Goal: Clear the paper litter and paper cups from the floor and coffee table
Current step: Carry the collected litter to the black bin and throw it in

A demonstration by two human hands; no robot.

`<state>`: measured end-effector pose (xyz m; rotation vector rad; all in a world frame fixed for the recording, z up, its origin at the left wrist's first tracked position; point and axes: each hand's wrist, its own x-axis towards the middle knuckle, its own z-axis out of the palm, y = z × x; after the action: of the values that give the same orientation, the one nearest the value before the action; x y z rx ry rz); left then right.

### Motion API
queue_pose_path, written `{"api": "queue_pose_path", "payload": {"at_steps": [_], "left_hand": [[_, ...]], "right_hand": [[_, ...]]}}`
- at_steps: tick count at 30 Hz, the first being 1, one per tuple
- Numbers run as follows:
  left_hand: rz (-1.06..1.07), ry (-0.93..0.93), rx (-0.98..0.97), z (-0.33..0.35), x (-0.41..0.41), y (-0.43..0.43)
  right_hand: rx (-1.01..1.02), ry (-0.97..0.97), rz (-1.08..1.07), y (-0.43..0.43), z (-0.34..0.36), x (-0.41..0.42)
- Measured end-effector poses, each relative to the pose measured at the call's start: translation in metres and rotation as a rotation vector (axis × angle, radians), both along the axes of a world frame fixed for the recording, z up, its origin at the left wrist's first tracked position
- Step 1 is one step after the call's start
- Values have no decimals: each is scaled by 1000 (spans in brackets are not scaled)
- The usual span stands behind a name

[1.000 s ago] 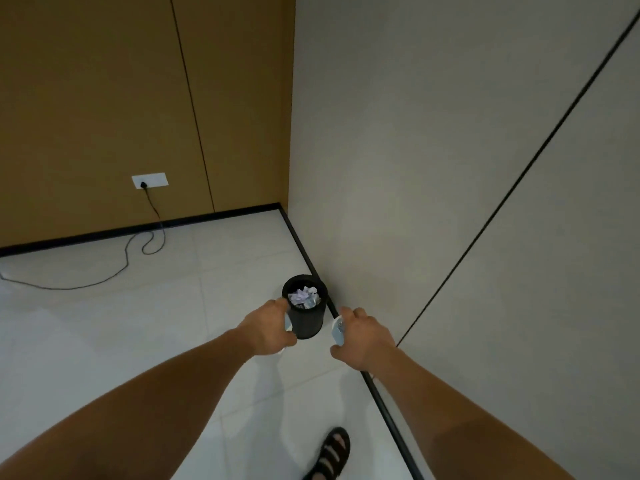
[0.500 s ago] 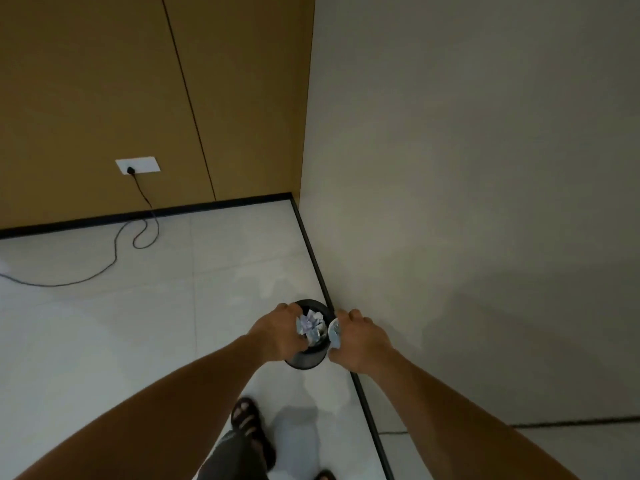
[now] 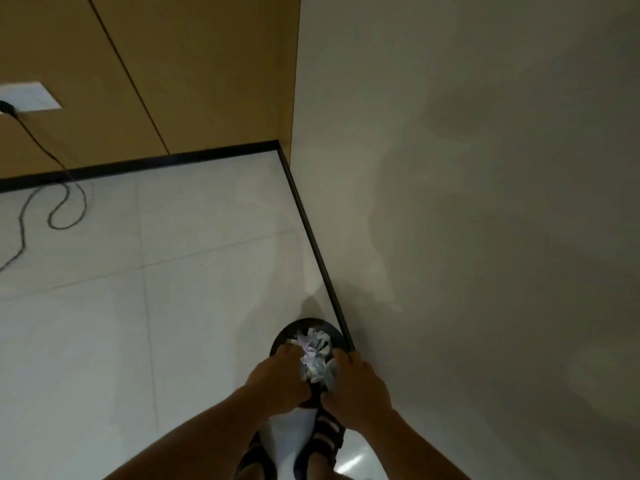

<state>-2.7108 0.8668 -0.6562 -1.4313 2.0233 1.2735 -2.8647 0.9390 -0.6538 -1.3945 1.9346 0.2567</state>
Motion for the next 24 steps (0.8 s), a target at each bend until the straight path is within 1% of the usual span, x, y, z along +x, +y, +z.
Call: {"api": "queue_pose_path", "payload": {"at_steps": [3, 6, 8, 11, 13, 16, 20, 24], "left_hand": [[20, -21, 23, -89, -12, -20], [38, -35, 27, -160, -19, -31], [54, -45, 41, -190, -18, -35], [74, -61, 69, -198, -5, -34], [94, -89, 82, -182, 7, -34], [135, -114, 76, -135, 21, -37], [171, -115, -1, -48, 30, -49], [263, -62, -70, 50, 49, -62]], "right_hand": [[20, 0, 19, -20, -89, -8], [-9, 21, 22, -32, -158, -13], [-20, 12, 12, -38, -187, -16], [10, -12, -12, -41, -199, -18], [30, -18, -22, -41, -186, -18], [64, -23, 9, -43, -141, -17], [23, 2, 103, -55, -54, -11], [-35, 2, 160, -78, 40, 3]]}}
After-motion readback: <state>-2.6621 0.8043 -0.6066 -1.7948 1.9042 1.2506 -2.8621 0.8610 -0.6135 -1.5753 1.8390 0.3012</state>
